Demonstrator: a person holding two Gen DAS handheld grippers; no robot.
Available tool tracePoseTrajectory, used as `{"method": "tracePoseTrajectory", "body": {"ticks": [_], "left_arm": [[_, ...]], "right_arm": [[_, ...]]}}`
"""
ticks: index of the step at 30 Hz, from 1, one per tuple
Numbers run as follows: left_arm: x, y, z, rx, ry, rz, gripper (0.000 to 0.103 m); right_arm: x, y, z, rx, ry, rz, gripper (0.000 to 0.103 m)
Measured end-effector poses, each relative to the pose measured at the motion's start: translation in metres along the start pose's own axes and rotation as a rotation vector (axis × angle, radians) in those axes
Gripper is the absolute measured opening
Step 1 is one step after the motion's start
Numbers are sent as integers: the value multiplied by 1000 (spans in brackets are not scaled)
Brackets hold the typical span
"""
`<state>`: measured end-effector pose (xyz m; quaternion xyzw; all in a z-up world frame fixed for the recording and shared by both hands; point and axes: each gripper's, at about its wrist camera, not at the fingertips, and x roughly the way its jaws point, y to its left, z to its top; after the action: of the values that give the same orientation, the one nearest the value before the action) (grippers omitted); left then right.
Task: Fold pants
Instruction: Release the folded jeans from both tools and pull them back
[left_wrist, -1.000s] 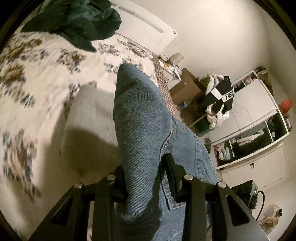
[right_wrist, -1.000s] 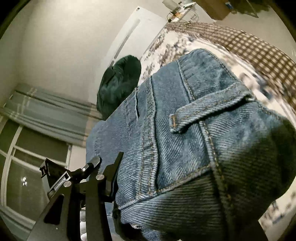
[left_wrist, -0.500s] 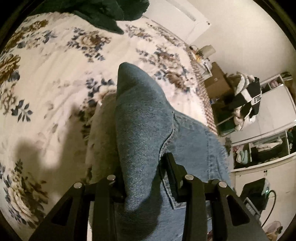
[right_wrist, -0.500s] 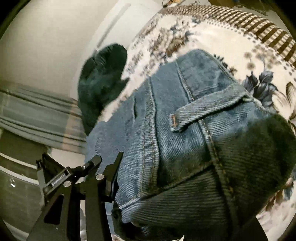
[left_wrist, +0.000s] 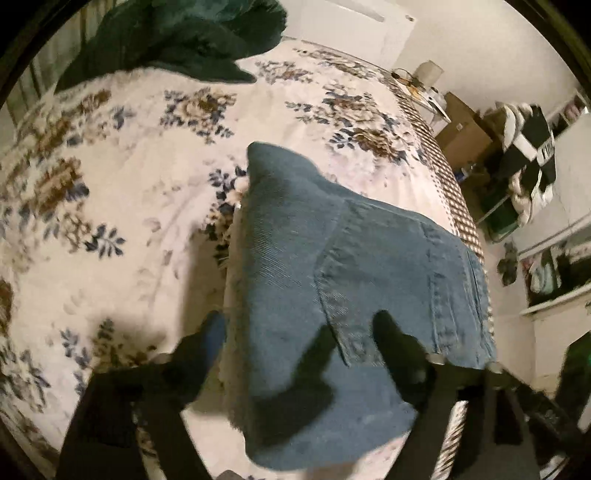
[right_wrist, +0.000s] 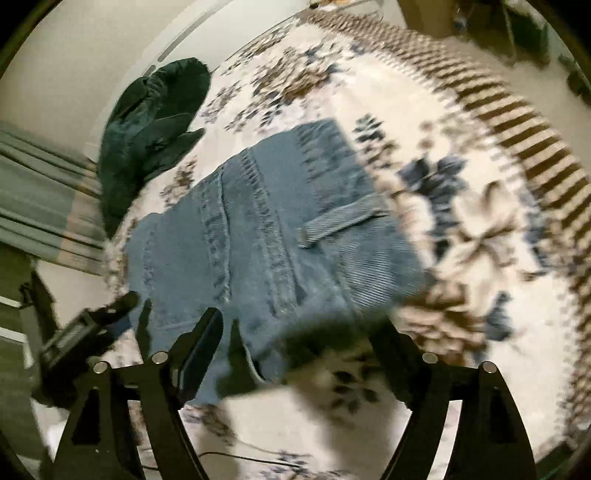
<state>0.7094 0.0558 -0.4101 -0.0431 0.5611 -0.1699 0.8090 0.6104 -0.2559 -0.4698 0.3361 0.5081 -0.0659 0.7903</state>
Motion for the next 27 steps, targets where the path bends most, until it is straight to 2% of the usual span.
{"method": "tracePoseTrajectory", "body": {"ticks": [2, 6, 9, 12, 15, 27], "left_arm": [[-11, -12, -6, 53, -3, 57, 91], [-36, -30, -18, 104, -22, 105, 95], [-56, -43, -28, 137, -46, 142, 95], [-80, -54, -39, 150, -70, 154, 95], [-106, -61, -49, 147, -105, 175, 95], [-232, -94, -106, 109, -274, 238, 95]], "right_arm": [[-19, 8, -4, -40, -33, -80, 100], [-52, 35, -15, -168, -115, -329, 102], [-77, 53, -25, -235, -181, -435, 102], [-102, 66, -33, -268, -222, -460, 102], [-129, 76, -41, -283, -255, -448, 102], [-266, 113, -102, -365, -363, -353, 102]]}}
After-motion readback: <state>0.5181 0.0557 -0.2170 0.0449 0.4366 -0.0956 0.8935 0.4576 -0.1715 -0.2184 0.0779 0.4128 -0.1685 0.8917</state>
